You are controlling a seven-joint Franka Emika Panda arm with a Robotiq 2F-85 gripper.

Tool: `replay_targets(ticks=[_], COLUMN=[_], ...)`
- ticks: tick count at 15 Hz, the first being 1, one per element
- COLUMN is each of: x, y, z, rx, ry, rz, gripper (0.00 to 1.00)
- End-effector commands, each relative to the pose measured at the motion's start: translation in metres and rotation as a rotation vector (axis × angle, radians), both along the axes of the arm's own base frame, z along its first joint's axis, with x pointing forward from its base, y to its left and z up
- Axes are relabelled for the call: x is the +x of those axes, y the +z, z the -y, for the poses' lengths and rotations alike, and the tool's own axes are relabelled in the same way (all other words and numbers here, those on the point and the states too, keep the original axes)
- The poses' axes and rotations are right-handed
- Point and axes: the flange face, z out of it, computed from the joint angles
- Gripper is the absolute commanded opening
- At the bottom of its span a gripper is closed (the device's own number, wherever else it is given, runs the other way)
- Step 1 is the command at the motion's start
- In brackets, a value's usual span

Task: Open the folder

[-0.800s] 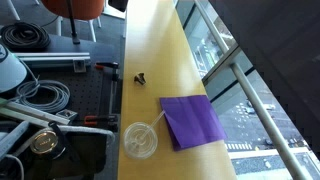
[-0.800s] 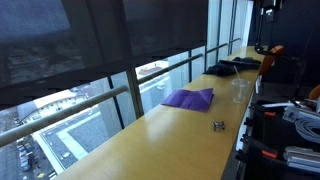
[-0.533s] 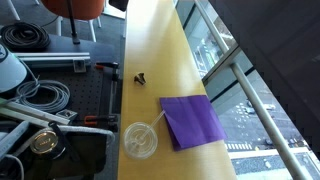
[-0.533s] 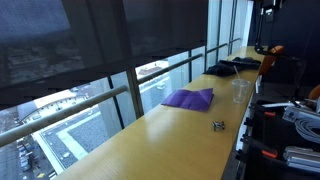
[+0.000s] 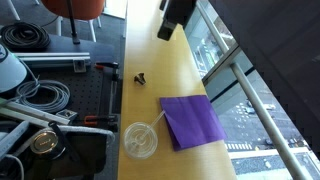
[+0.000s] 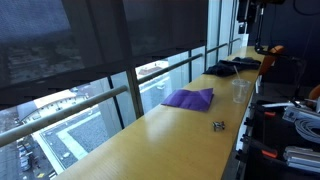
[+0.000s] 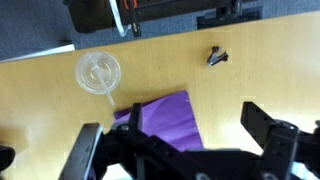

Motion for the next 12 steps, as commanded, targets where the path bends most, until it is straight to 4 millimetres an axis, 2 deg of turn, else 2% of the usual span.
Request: replay_targets(ticks=[1, 5, 8, 10, 12], x=[0.064, 0.130, 0.171, 0.185, 0.191], y=[-0.018, -0.049, -0.073, -0.093, -0.116], z=[-0.001, 0.012, 0.047, 0.073, 0.099], rx=[0.072, 0.169, 0.211, 0.228, 0.227], ry=[-0.002, -0.009, -0.035, -0.054, -0.071], rz=[0.066, 0.039, 0.007, -0.027, -0.063], gripper=[1.00, 1.00, 1.00, 1.00, 1.00])
